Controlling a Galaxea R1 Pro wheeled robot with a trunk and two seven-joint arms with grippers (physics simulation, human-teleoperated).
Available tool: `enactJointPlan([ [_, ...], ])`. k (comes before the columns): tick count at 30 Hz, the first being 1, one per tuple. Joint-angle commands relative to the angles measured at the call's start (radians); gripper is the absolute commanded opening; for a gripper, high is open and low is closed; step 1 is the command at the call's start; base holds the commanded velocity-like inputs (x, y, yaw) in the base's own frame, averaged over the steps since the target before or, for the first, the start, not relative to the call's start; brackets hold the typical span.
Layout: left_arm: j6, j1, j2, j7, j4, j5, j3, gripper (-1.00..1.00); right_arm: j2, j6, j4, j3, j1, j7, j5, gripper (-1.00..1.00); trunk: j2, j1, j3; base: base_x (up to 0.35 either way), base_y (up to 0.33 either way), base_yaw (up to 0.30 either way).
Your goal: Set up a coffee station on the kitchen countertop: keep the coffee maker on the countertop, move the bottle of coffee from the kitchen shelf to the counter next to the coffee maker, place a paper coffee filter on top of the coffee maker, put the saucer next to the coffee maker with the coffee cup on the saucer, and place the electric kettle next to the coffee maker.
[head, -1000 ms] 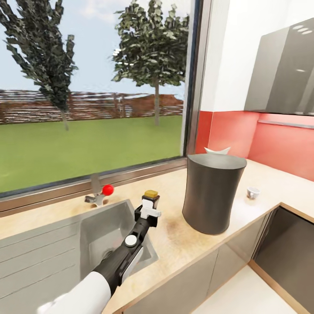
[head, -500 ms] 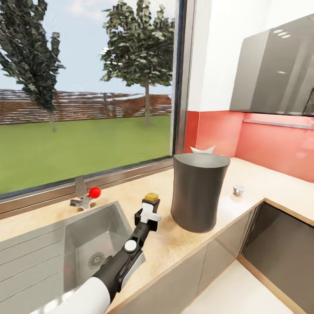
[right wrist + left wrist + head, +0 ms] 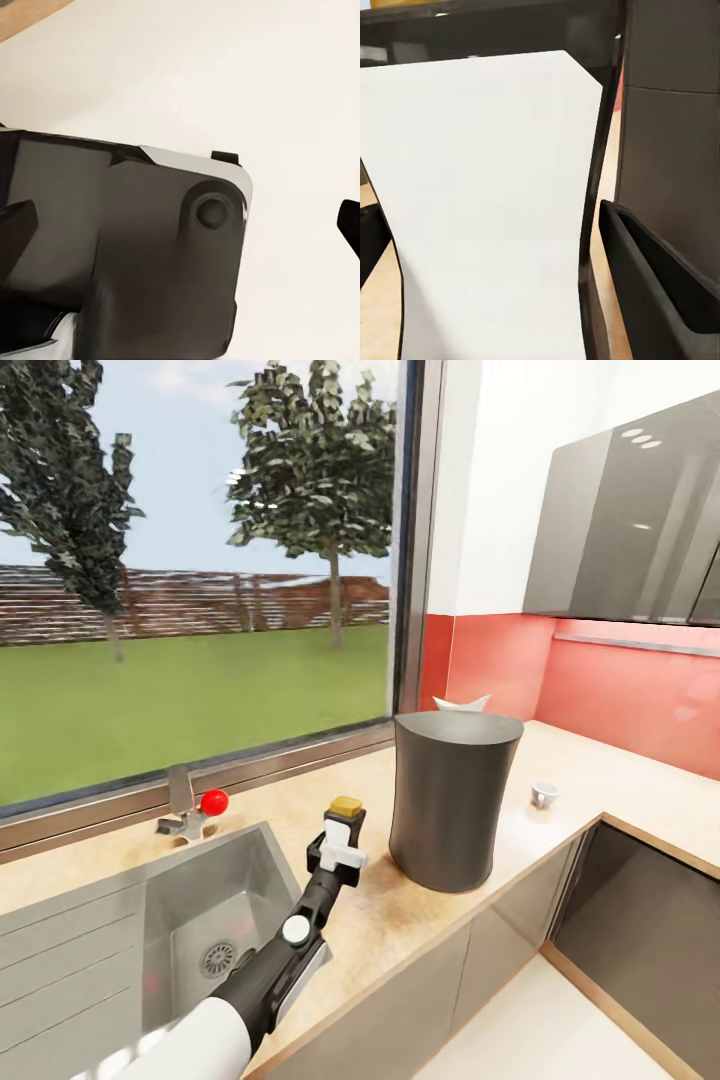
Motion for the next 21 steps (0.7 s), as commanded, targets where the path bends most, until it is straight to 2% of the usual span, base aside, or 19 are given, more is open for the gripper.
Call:
enactJointPlan([
  [1, -0.006, -0.001, 0.002, 0.008, 0.002, 0.002, -0.006, -1.00, -0.001, -0.004, 0.000, -0.004, 0.000, 0.005, 0.010, 1.00, -0.001, 0.000, 0.000, 0.000, 0.000, 0.000],
  [3, -0.007, -0.001, 0.003, 0.008, 0.003, 0.003, -0.007, -1.00, -0.002, -0.004, 0.000, -0.004, 0.000, 0.007, 0.009, 1.00, -0.001, 0.000, 0.000, 0.042, 0.000, 0.000],
  [8, -0.011, -0.001, 0.004, 0.059, 0.041, 0.005, -0.009, -1.00, -0.002, -0.004, 0.000, -0.005, 0.000, 0.007, 0.009, 1.00, -0.001, 0.000, 0.000, 0.227, 0.000, 0.000],
  [16, -0.013, -0.001, 0.004, 0.065, 0.048, 0.010, -0.009, -1.00, -0.002, -0.004, 0.000, -0.005, 0.000, 0.007, 0.009, 1.00, -0.001, 0.000, 0.000, 0.034, -0.006, 0.000],
  [21, -0.013, -0.001, 0.003, 0.065, 0.048, 0.010, -0.009, -1.00, -0.002, -0.004, 0.001, -0.005, 0.000, 0.007, 0.009, 1.00, -0.001, 0.000, 0.000, 0.171, -0.111, 0.000],
])
